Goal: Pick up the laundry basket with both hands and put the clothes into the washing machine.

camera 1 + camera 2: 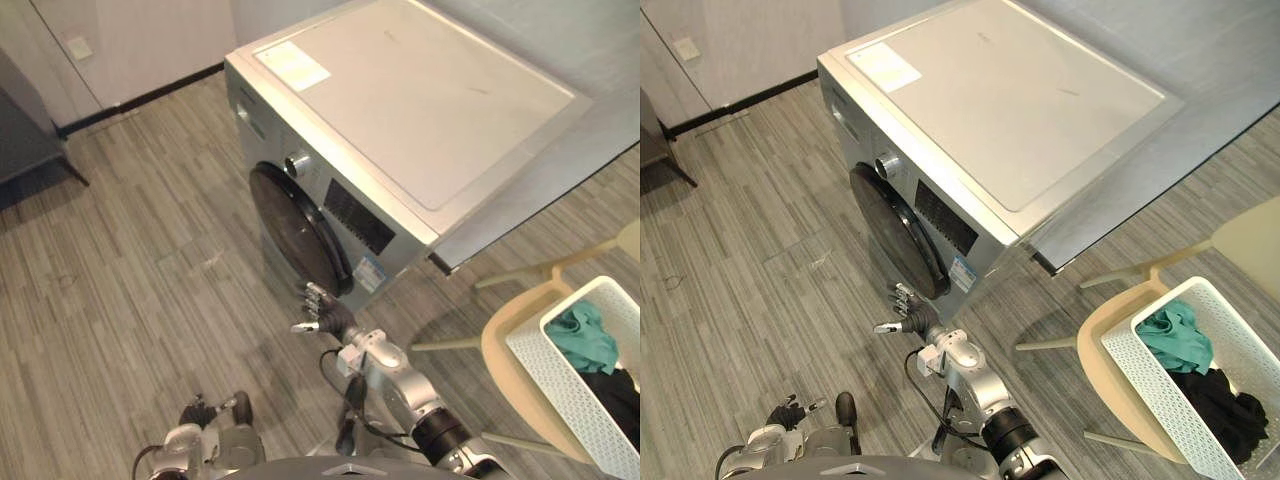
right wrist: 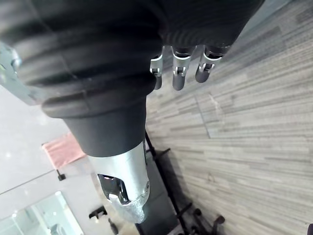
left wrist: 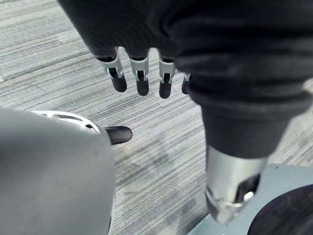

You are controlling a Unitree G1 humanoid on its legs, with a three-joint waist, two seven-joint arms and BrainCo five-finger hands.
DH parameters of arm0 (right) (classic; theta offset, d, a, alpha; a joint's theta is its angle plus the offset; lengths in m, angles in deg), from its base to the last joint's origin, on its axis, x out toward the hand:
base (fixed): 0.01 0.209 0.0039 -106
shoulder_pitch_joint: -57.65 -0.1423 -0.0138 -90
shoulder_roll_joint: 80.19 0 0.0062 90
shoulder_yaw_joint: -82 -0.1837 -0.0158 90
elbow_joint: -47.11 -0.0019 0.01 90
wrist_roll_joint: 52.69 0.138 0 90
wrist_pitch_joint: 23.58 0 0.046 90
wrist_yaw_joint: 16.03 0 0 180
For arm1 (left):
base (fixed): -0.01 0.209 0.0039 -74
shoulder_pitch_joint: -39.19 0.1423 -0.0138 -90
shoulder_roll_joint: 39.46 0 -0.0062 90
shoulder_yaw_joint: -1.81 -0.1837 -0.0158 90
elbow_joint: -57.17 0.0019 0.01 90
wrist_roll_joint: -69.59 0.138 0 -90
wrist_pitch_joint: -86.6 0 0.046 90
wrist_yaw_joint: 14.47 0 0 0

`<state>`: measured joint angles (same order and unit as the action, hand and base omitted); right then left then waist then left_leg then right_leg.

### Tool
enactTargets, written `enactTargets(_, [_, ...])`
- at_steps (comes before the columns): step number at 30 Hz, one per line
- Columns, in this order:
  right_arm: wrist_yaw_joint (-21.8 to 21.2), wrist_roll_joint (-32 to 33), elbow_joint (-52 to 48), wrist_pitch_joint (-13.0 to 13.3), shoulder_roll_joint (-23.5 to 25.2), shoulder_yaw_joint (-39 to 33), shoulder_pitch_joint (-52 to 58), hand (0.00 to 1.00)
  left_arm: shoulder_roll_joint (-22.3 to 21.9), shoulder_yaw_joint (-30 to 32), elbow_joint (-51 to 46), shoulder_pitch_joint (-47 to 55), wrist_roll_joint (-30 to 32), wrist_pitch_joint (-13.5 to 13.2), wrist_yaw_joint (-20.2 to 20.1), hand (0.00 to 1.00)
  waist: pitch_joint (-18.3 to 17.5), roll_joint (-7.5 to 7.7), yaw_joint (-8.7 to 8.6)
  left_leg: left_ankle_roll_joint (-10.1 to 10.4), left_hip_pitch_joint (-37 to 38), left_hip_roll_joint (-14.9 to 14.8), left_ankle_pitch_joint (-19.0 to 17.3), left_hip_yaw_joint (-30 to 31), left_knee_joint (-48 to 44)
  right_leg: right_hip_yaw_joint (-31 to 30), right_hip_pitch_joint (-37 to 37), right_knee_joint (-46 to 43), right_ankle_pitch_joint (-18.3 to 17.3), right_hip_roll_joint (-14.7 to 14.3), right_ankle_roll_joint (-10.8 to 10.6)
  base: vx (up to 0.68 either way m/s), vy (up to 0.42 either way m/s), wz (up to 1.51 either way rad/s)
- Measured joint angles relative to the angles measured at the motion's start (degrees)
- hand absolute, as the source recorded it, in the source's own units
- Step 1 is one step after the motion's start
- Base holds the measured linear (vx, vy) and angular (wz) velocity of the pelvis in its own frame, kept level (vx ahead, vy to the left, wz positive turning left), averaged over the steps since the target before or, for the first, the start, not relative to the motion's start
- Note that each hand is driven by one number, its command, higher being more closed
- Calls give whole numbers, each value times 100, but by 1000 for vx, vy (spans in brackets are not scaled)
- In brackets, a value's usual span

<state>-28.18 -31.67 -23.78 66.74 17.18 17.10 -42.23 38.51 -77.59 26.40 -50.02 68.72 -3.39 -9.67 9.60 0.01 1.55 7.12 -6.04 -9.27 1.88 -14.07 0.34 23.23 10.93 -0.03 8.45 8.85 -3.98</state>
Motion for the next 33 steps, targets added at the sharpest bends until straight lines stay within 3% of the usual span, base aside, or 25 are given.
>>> enactTargets(3, [73,0,188,10,26,-13,-401,0,-15,-5,-16,-30,-1,-4,31,0,101,-39,17,2,-107,32,16,59,-4,81,14,85,49,19,-3,38,25,15])
enactTargets(8, [534,-2,680,103,-80,-758,-1395,0,-16,-146,-241,-142,-11,-15,170,0,444,-103,83,15,-380,73,157,189,9,266,190,94,91,68,14,35,25,20])
enactTargets(13, [931,-56,833,98,-525,-1348,-1982,0,-8,-302,-367,-185,-50,-67,254,0,636,-147,122,7,-493,124,262,188,89,270,323,96,121,110,22,1,4,1])
enactTargets(23, [1029,-121,-1394,87,-547,-1521,-868,0,16,-385,-453,-195,-128,-114,263,0,759,-138,46,-54,-695,125,221,149,98,220,549,98,174,110,27,2,2,-1])
enactTargets(28, [978,-348,-2733,372,-515,-1628,-53,0,41,-381,-451,-195,-124,-111,318,0,776,-109,-68,-75,-788,138,208,97,99,97,722,93,193,107,27,33,17,-9])
enactTargets(33, [960,-484,-2996,576,-263,-1681,416,0,83,-336,-462,-195,-116,-115,328,0,842,6,-206,-77,-763,136,202,28,99,37,734,94,196,102,26,43,14,-5])
